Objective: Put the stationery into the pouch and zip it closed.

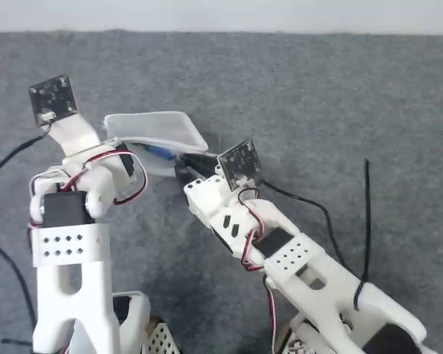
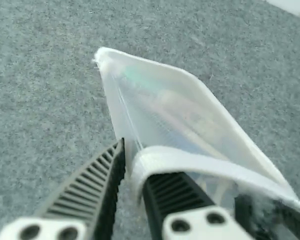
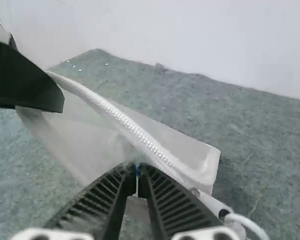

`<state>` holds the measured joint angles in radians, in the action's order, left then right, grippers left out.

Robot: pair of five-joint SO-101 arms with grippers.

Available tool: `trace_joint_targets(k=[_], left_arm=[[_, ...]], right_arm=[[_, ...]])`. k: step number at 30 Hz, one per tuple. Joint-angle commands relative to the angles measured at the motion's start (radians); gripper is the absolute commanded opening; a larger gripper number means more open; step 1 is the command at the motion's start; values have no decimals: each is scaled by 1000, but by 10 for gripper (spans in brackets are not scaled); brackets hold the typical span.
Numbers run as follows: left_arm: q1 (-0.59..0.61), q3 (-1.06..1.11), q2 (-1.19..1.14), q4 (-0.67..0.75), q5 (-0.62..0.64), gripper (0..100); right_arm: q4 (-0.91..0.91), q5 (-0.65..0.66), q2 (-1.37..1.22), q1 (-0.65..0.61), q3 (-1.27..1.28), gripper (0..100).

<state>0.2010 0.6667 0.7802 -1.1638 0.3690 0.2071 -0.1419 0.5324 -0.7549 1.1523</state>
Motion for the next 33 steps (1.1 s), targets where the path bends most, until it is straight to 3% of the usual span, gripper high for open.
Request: trace_joint_targets(k=[1,14,26,33], left_arm=[[6,-25,9,29,-6,9],[6,-25,9,29,-6,9],[92,-16,14,55,34,9],[121,-13,8,66,58,9]], right_arm=[[-13,-8,25,24,-43,6],[-513,0,489,25,-37,10],[-611,64,565,19,5,13],[-610,64,564,-4,46,212]])
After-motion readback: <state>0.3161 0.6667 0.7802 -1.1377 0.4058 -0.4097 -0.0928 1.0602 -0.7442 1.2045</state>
